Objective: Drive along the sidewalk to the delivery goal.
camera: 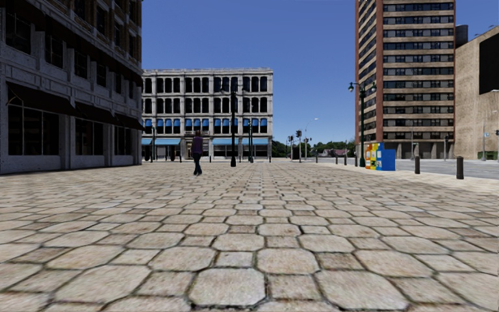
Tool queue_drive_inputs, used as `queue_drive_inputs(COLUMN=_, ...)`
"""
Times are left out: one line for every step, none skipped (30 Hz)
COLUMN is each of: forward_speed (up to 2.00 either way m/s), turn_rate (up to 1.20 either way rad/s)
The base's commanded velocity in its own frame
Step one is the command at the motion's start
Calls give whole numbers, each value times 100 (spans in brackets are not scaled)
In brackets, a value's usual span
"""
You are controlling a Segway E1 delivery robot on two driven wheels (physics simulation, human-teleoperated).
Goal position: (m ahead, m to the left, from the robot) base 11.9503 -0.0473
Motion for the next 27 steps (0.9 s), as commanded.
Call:
queue_drive_inputs(forward_speed=178, turn_rate=0)
queue_drive_inputs(forward_speed=178, turn_rate=0)
queue_drive_inputs(forward_speed=178, turn_rate=0)
queue_drive_inputs(forward_speed=178, turn_rate=0)
queue_drive_inputs(forward_speed=178, turn_rate=0)
queue_drive_inputs(forward_speed=178, turn_rate=0)
queue_drive_inputs(forward_speed=178, turn_rate=0)
queue_drive_inputs(forward_speed=178, turn_rate=-63)
queue_drive_inputs(forward_speed=178, turn_rate=-120)
queue_drive_inputs(forward_speed=178, turn_rate=-120)
queue_drive_inputs(forward_speed=178, turn_rate=-120)
queue_drive_inputs(forward_speed=178, turn_rate=-120)
queue_drive_inputs(forward_speed=178, turn_rate=-70)
queue_drive_inputs(forward_speed=178, turn_rate=0)
queue_drive_inputs(forward_speed=178, turn_rate=0)
queue_drive_inputs(forward_speed=178, turn_rate=0)
queue_drive_inputs(forward_speed=178, turn_rate=0)
queue_drive_inputs(forward_speed=178, turn_rate=0)
queue_drive_inputs(forward_speed=178, turn_rate=0)
queue_drive_inputs(forward_speed=178, turn_rate=0)
queue_drive_inputs(forward_speed=178, turn_rate=0)
queue_drive_inputs(forward_speed=178, turn_rate=0)
queue_drive_inputs(forward_speed=178, turn_rate=0)
queue_drive_inputs(forward_speed=178, turn_rate=0)
queue_drive_inputs(forward_speed=178, turn_rate=0)
queue_drive_inputs(forward_speed=178, turn_rate=0)
queue_drive_inputs(forward_speed=178, turn_rate=0)
